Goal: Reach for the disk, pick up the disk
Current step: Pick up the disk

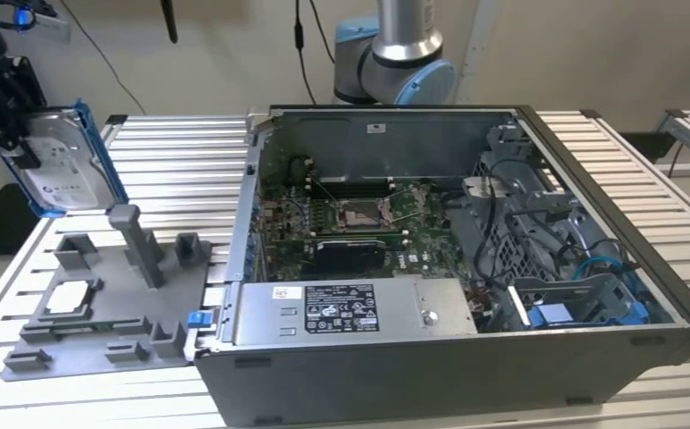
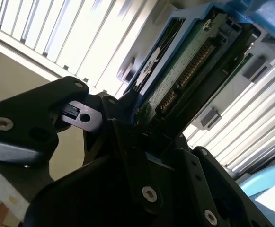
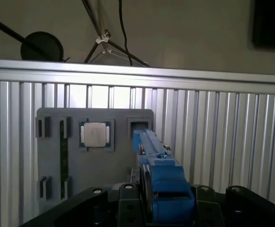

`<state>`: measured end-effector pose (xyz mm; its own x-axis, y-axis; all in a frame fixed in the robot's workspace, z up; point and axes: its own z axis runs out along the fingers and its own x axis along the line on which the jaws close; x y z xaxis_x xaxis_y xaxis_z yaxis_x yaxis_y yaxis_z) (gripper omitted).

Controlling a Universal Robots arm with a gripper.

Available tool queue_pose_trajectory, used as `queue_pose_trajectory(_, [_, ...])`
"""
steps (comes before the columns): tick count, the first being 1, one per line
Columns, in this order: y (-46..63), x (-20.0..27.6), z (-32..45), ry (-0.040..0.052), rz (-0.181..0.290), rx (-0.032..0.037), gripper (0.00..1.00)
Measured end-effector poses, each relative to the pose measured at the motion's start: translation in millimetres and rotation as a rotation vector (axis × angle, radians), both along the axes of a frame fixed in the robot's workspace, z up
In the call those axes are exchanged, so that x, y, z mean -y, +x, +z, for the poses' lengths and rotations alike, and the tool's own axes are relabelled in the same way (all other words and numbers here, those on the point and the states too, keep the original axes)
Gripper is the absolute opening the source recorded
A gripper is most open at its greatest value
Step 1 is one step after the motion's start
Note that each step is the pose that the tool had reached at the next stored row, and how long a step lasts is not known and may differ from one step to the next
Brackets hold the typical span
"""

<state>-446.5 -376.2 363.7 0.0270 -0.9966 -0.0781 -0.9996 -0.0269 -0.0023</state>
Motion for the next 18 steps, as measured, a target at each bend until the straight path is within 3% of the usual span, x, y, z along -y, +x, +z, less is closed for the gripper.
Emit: queue_pose_trajectory(18, [0.0,0.0,45.0,0.0008,0.000,0.0001,0.00])
